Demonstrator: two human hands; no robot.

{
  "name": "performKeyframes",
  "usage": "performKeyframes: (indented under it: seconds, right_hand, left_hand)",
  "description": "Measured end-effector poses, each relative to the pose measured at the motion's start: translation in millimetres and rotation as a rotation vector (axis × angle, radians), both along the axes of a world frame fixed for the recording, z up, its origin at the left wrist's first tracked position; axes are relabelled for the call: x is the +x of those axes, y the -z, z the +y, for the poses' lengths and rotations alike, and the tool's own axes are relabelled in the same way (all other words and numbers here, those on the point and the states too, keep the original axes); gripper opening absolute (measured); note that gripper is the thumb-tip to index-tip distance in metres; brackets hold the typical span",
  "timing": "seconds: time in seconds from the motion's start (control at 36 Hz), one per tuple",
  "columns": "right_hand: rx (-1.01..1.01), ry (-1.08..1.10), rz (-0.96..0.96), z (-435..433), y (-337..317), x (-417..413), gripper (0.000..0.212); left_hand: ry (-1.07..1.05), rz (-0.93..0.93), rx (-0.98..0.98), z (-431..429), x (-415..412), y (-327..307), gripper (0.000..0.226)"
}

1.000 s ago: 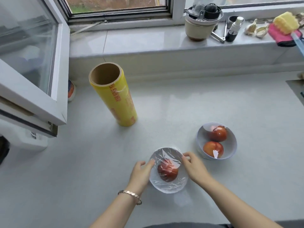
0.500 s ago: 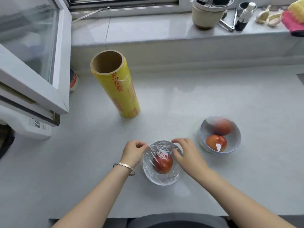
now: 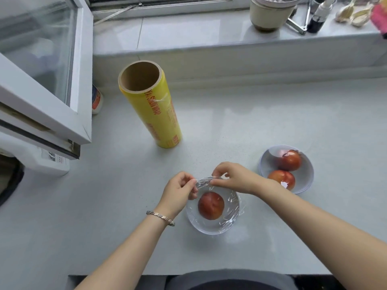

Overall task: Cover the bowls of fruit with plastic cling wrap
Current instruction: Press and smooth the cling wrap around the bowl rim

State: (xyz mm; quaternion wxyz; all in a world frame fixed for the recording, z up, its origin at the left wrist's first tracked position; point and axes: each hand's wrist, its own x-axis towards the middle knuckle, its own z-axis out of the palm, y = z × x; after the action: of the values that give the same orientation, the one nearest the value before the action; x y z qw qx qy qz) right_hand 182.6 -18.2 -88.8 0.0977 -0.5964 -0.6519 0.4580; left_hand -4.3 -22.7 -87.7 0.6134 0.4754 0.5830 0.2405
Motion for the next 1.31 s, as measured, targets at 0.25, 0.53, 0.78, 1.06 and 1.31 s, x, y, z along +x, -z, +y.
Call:
performKeyframes:
  seconds: [0.25,0.53,0.78,1.06,1.31]
  right_hand:
    - [0.096,0.095,0.008,-10,-1,1,0.021]
    - [0.146,0.204,0.012,-18,3,3,0.017]
    - [0.011,0.121,0.078,-14,-1,3,0.015]
    - [0.008,0.06,0.125,-14,-2,4,0.017]
    - [0.099,0.146,0.13,-15,4,-5,0.016]
  left_hand:
    - [0.006,0.264,0.26,-16,7,5,0.022]
    - [0.026,0.277,0.244,-20,8,0,0.012]
    - [-0.088,0.145,0.038,-13,-6,1,0.017]
    - [-0.012,0.115,0.052,-12,-18,2,0.016]
    - [-0.121,0.077,0.113,-20,-10,9,0.022]
